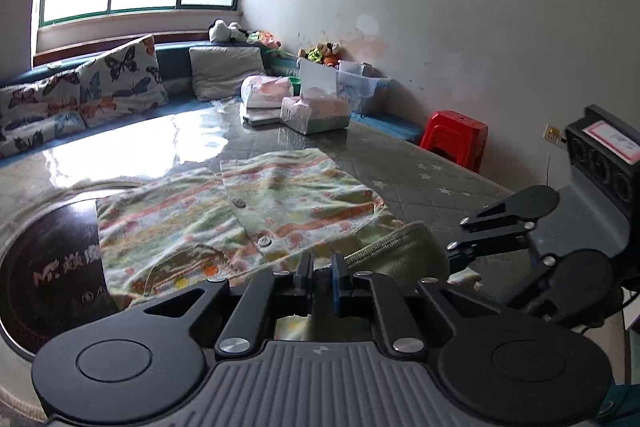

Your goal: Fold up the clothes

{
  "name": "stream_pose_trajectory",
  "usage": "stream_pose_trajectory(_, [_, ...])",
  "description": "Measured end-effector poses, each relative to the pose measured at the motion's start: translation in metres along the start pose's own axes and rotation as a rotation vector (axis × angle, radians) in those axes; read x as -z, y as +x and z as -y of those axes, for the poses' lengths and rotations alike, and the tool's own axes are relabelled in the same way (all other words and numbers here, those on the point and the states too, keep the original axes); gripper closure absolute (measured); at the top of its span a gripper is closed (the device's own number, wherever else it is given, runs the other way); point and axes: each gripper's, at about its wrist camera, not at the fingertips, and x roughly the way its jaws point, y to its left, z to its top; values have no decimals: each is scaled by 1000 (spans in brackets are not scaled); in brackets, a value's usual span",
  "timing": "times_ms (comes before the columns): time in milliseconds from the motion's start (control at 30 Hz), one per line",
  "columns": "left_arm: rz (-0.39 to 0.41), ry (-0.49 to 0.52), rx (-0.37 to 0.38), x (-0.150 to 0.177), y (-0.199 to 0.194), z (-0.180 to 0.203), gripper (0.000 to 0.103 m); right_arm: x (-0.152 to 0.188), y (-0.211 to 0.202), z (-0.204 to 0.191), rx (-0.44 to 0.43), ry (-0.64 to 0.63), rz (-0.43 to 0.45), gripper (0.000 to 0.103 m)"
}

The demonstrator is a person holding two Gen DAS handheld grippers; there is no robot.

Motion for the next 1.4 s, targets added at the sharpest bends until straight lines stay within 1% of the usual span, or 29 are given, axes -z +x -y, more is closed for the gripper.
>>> stream_pose_trajectory(33, [2, -5, -2, 2, -3, -2, 90, -1, 1, 2, -5, 15, 2, 81])
stream_pose_trajectory(67, [6, -11, -3, 3, -7, -3, 88, -3, 0, 4, -11, 28, 7, 82])
stream_pose_trajectory(100, [5, -14, -6, 5, -11, -5, 79, -5, 0, 6, -16, 41, 12, 83])
stream_pose_trajectory(133, [5, -11, -11, 9, -17, -5, 72, -7, -1, 7, -19, 51, 18, 84])
stream_pose_trajectory(167, [5, -3, -20, 12, -21, -6, 62, -9, -1, 8, -19, 58, 23, 84])
stream_pose_trajectory(200, [5, 7, -29, 16, -26, -6, 57, -11, -2, 10, -19, 64, 28, 85])
stream_pose_trajectory(333, [-30, 78, -61, 32, -36, 0, 52, -18, -1, 14, -15, 79, 41, 85])
stream_pose_trajectory(433, [-51, 143, -92, 40, -33, 4, 52, -23, 0, 16, -11, 86, 48, 86])
stream_pose_trajectory(533, [-62, 180, -119, 45, -26, 4, 52, -26, -1, 16, -7, 89, 57, 86])
stream_pose_trajectory(633, [-68, 232, -140, 48, -19, 3, 55, -26, -2, 18, -4, 100, 65, 87])
stream_pose_trajectory(667, [-69, 253, -148, 50, -18, 2, 60, -26, -2, 19, -4, 105, 68, 88])
stream_pose_trajectory(700, [-72, 266, -158, 52, -17, 2, 67, -26, -2, 19, -3, 110, 70, 88])
stream_pose_trajectory(733, [-75, 279, -169, 53, -16, 1, 70, -25, -2, 19, -1, 116, 71, 89])
stream_pose_trajectory(767, [-78, 291, -179, 55, -15, 1, 76, -23, -2, 20, -1, 122, 74, 89])
stream_pose_trajectory(800, [-77, 289, -185, 56, -15, -1, 81, -22, -2, 19, -3, 129, 78, 90])
stream_pose_trajectory(833, [-73, 282, -186, 56, -17, -2, 82, -21, -4, 19, -5, 135, 84, 91])
stream_pose_trajectory(900, [-60, 271, -182, 54, -21, -2, 91, -20, -9, 17, -7, 138, 99, 92])
stream_pose_trajectory(1000, [-42, 267, -172, 50, -28, 1, 95, -19, -20, 13, -4, 138, 130, 92])
stream_pose_trajectory(1100, [-24, 269, -163, 50, -39, 8, 96, -17, -35, 7, -4, 124, 150, 92])
stream_pose_trajectory(1167, [-20, 257, -142, 50, -50, 13, 96, -14, -47, 2, -13, 113, 157, 92])
stream_pose_trajectory(1400, [-19, 231, -96, 58, -101, 41, 96, -4, -92, -32, -56, 27, 174, 92])
